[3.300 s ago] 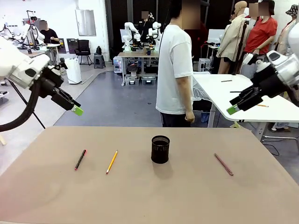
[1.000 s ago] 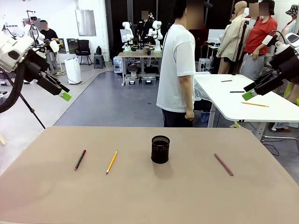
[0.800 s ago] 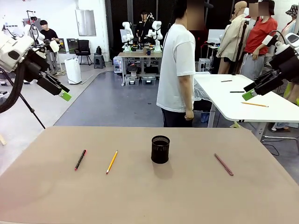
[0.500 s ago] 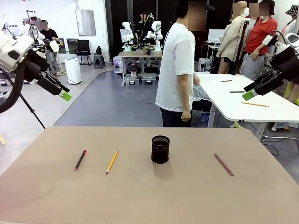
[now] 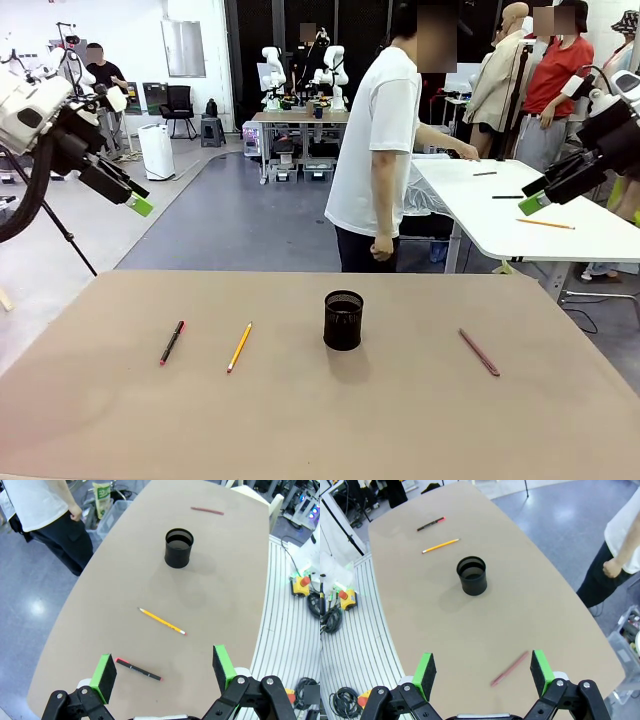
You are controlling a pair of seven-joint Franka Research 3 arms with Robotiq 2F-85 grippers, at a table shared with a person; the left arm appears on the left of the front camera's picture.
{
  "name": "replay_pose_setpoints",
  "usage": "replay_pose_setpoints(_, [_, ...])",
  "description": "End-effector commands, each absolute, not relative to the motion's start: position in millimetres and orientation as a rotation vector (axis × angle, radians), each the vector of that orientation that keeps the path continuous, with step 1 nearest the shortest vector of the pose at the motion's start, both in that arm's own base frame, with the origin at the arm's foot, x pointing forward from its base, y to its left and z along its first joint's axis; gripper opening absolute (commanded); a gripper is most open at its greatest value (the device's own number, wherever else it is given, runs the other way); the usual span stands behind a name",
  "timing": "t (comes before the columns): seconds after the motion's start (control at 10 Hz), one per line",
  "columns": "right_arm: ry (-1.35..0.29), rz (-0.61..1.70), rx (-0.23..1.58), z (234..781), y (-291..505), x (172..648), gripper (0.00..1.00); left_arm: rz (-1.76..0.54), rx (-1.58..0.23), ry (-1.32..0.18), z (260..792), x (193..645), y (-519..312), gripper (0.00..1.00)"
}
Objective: Place the pens into the pen holder.
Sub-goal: Pick up a writing instrument from the table and place it into the Pen holder.
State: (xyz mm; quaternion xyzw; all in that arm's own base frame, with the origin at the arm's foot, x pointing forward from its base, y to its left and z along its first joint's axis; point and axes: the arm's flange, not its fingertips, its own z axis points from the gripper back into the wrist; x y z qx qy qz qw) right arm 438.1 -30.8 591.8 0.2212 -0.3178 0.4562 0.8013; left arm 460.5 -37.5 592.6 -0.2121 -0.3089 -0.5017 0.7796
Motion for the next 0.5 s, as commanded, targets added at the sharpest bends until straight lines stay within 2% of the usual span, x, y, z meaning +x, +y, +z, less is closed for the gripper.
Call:
replay_pose_setpoints(0.0, [-0.6, 0.974, 0.452, 585.4, -20.4, 443.0, 1.0, -1.088, -0.46, -0.671, 593.1, 460.3, -37.9, 1.0])
replay_pose_setpoints(0.2, [-0.53, 0.869, 0.381, 571.0, -6.4, 460.6, 1.0, -1.088, -0.46, -0.671, 593.1, 460.3, -37.9, 1.0])
replay_pose_setpoints(0.4, [-0.385, 0.776, 0.225, 540.0, 15.3, 474.9, 1.0, -1.088, -0.46, -0.671, 593.1, 460.3, -37.9, 1.0])
